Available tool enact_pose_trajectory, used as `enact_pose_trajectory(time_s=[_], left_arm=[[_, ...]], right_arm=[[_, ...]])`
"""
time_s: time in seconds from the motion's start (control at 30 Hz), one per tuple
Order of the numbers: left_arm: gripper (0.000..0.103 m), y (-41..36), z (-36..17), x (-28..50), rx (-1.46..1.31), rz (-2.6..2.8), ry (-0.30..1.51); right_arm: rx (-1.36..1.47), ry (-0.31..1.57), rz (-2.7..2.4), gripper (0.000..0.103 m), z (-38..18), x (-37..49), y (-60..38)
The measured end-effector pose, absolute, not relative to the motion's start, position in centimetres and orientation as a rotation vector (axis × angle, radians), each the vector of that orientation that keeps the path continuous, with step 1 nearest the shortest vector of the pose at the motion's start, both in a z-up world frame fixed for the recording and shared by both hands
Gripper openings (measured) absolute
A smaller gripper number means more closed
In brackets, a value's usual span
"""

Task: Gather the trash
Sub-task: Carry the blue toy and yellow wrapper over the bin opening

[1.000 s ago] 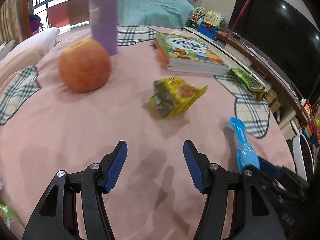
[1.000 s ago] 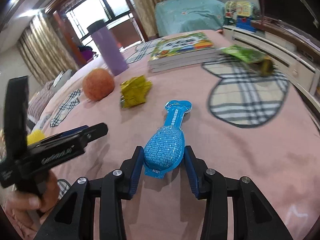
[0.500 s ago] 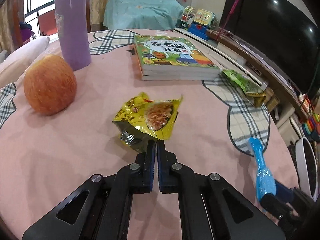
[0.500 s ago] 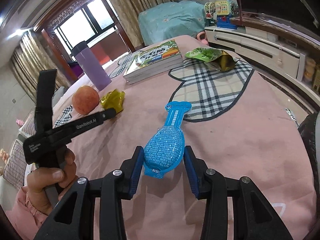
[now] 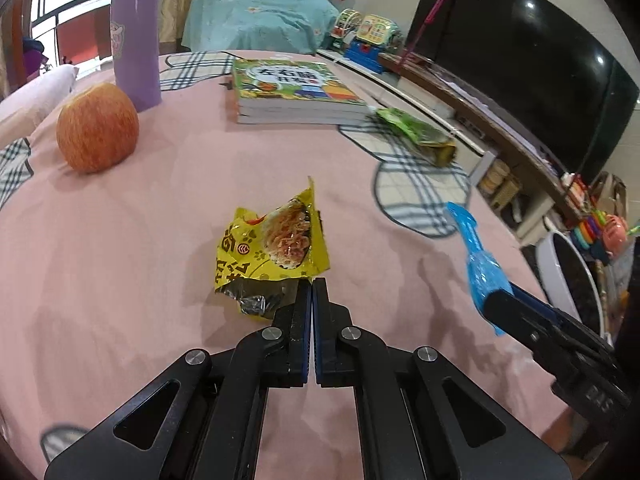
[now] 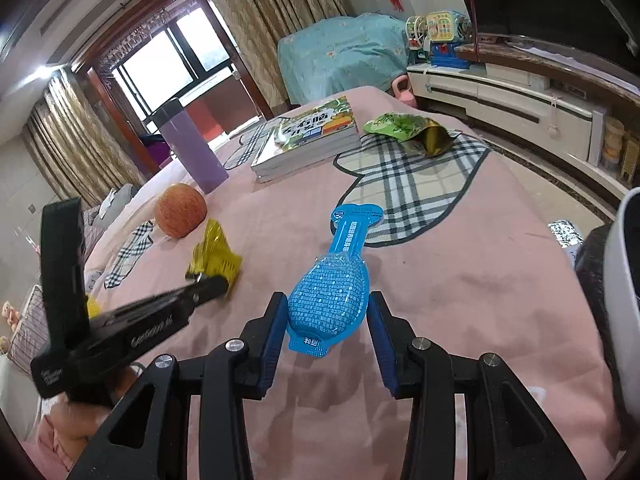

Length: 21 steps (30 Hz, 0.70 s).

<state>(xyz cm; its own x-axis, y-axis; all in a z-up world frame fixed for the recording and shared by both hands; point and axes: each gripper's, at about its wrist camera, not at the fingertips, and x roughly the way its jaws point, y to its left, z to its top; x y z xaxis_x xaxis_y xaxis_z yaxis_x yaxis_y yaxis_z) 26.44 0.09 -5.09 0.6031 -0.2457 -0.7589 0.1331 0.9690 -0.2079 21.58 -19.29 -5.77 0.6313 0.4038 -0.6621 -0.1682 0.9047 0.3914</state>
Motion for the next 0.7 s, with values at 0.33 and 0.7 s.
enact_pose_trajectory(time_s=[0.33,0.7], left_arm=[[0.001,-3.4,-3.5,22.3,-0.129,-0.309,0.881],[0.001,-6.9,-2.5,19.8,-0.091,-0.382,0.873]], right_arm=[[0.332,0.791,0.301,0.041,-4.7,18.2,-22.0],[0.366,0.753,0.25,0.041,-3.7,15.3,-25.5]])
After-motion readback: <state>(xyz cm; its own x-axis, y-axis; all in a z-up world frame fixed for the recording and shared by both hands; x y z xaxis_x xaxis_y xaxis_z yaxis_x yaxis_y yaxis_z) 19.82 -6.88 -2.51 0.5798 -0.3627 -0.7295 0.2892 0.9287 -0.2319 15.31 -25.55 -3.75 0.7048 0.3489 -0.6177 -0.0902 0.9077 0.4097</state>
